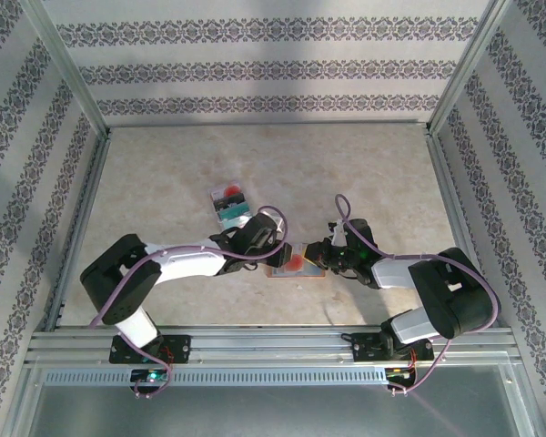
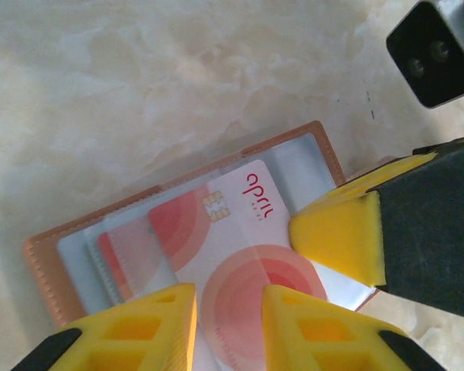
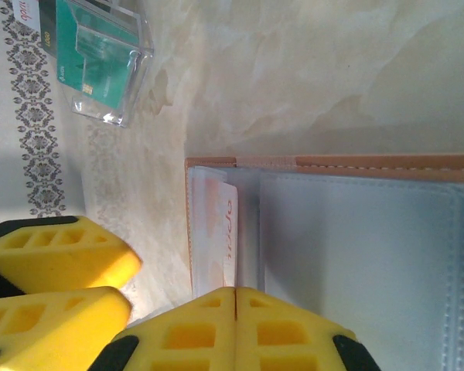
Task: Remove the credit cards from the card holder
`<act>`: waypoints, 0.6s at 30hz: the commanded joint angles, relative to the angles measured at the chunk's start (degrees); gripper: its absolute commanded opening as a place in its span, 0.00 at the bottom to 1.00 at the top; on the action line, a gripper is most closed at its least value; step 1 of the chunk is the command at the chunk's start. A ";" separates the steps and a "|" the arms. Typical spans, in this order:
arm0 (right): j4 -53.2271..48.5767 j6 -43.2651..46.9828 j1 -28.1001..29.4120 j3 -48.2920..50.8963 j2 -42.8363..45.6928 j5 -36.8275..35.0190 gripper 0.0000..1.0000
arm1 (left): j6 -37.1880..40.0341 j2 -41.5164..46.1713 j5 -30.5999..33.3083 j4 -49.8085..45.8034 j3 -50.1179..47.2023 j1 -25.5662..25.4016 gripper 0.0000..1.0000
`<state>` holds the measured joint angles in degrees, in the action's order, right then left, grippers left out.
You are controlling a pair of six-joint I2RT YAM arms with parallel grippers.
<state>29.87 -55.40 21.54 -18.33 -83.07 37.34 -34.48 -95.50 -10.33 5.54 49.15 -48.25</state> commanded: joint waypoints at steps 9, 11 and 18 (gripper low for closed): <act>3.83 -0.68 1.53 0.84 1.03 0.35 0.11 | -0.03 -6.57 -4.17 1.15 1.00 0.52 0.25; 4.31 -0.85 1.72 0.77 1.39 0.45 0.13 | -0.53 -6.88 -4.47 1.73 0.64 0.52 0.24; 4.50 -0.52 2.53 0.49 1.69 0.28 0.18 | -1.38 -6.70 -4.56 2.94 -0.29 0.52 0.24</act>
<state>30.87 -55.83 22.92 -18.06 -82.50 36.64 -34.96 -100.79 -13.28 6.85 49.84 -48.25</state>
